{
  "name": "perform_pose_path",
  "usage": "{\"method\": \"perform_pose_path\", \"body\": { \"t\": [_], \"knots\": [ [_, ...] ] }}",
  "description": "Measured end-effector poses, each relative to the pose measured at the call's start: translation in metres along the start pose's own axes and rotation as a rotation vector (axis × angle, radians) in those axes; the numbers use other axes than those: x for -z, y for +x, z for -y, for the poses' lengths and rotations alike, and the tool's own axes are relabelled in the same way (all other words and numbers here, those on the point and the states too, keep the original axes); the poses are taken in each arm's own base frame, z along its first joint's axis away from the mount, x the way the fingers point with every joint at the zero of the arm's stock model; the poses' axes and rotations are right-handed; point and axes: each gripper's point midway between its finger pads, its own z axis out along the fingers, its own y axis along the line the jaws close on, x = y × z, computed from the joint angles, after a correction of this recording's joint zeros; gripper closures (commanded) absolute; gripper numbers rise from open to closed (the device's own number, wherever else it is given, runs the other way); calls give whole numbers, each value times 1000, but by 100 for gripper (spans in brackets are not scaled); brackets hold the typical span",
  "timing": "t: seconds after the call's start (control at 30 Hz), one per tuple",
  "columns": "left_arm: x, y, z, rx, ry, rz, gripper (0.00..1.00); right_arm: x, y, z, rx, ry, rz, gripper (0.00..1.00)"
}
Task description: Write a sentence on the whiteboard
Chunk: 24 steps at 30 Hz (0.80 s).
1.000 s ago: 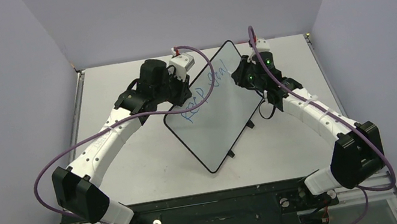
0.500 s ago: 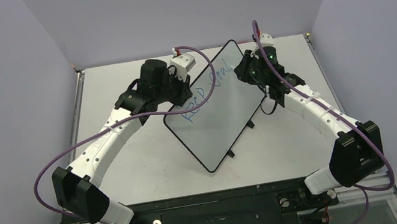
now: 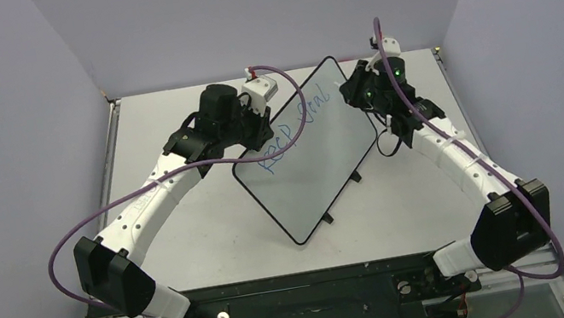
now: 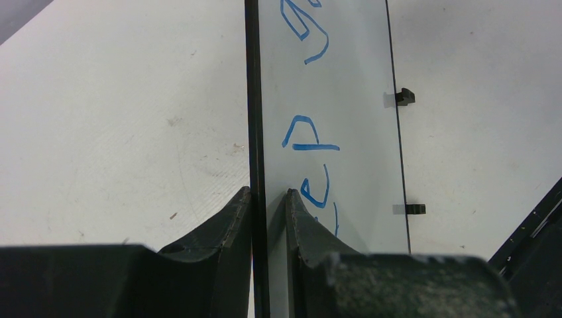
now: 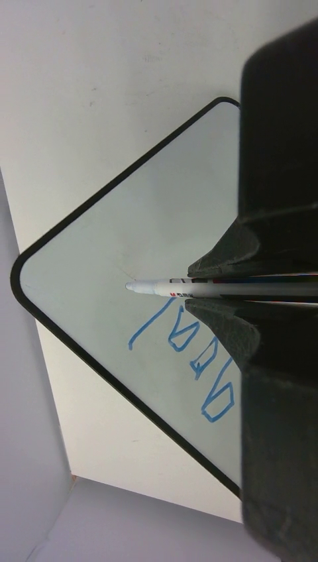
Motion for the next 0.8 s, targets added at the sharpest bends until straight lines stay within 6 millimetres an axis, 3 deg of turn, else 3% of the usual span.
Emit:
{"method": "perform_pose_path", "body": {
  "t": [0.33,0.8],
  "knots": [
    [0,0,0,-2,1,0,100,-5,-20,3,-30,-22,21,100],
    [0,0,1,-7,2,1,100,-25,-9,0,-47,-44,-32,100]
  ]
}}
